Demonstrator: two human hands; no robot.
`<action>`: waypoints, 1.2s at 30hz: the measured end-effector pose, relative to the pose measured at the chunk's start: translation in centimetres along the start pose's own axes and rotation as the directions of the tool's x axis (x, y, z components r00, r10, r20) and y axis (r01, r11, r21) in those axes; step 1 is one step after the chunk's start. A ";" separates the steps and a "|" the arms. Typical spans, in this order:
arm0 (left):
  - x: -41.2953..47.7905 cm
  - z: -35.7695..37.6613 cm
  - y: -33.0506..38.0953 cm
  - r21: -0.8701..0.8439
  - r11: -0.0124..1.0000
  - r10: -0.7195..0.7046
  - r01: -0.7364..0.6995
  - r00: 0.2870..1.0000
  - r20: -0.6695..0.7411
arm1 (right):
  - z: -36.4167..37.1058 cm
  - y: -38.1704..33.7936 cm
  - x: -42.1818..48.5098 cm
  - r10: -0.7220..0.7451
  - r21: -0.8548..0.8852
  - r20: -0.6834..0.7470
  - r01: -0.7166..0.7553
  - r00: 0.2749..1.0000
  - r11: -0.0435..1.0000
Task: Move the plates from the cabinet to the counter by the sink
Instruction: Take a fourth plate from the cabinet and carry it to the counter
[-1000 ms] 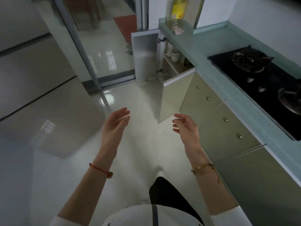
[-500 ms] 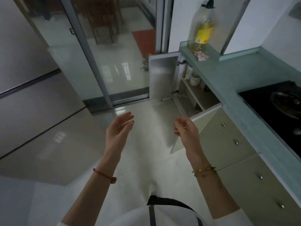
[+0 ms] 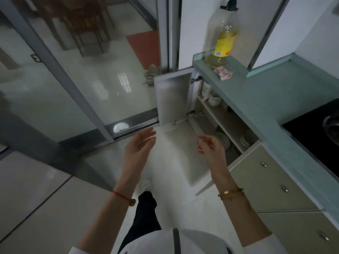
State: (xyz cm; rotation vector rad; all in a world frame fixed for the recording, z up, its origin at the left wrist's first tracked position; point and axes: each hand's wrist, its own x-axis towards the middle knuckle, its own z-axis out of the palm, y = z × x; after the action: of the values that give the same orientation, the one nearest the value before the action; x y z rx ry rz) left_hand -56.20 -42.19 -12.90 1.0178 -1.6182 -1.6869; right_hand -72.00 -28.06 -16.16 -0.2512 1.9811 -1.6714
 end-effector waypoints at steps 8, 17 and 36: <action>19.4 2.4 1.8 0.076 0.997 -0.021 -0.002 0.953 0.301 | 5.8 -2.2 11.6 0.101 0.082 -0.283 -0.081 0.954 0.993; 32.6 9.9 1.8 0.178 0.984 -0.075 -0.033 0.823 0.563 | 5.9 -2.1 19.4 0.213 0.203 -0.559 -0.117 0.801 0.972; 48.2 31.5 -15.9 0.443 0.896 -0.313 -0.043 0.647 0.696 | -2.6 13.0 37.8 0.457 0.295 -0.686 -0.357 0.566 0.886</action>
State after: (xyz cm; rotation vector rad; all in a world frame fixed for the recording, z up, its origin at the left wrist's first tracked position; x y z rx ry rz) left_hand -107.03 -63.64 -35.77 0.6301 -2.6066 -2.0754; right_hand -102.65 -40.56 -38.70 1.0546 2.2008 -1.6923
